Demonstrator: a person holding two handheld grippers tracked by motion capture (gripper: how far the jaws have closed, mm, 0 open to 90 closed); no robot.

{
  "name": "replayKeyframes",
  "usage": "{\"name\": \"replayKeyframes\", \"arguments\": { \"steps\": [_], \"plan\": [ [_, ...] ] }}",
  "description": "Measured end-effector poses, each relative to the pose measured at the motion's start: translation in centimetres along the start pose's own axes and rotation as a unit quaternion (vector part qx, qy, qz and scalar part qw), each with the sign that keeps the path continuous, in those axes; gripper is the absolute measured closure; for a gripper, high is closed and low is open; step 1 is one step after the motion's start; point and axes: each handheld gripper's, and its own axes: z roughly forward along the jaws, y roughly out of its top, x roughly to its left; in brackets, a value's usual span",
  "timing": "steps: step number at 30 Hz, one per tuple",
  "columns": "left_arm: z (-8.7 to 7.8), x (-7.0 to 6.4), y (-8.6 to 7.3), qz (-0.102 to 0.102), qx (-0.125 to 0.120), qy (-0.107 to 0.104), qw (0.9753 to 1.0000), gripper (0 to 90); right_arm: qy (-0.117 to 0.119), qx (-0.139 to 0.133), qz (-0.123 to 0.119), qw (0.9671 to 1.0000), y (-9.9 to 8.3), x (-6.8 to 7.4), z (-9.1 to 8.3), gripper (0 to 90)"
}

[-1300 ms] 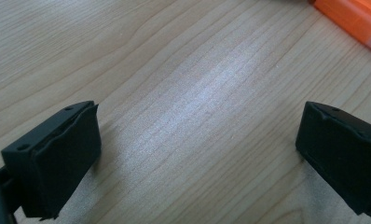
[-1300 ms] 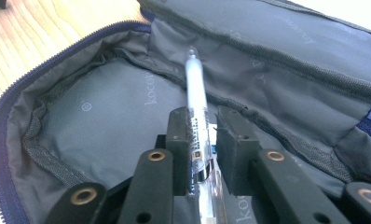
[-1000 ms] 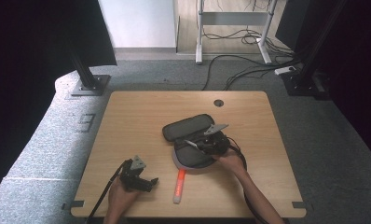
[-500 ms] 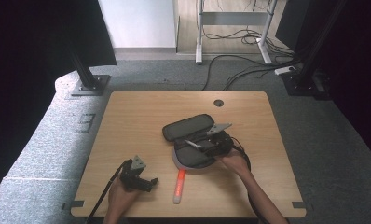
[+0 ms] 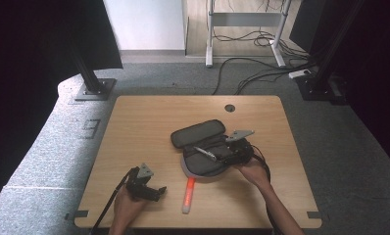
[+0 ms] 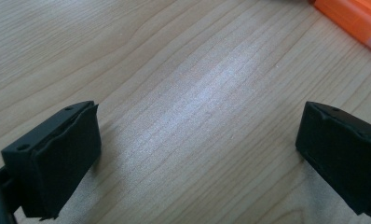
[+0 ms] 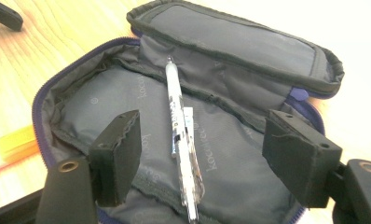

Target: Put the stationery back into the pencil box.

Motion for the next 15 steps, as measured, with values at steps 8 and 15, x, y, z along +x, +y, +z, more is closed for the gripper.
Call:
{"name": "replayKeyframes", "arguments": {
  "steps": [8,15],
  "plan": [
    [0.0,0.0,0.0,-0.001,0.000,0.000,1.0000,0.0,-0.006,-0.009,0.008,0.9999,-0.8,0.1,-1.1,27.4],
    [0.0,0.0,0.0,0.000,0.000,0.001,1.0000,0.0,-0.003,-0.016,0.009,0.9998,-1.3,0.3,-2.1,27.2]
  ]
}}
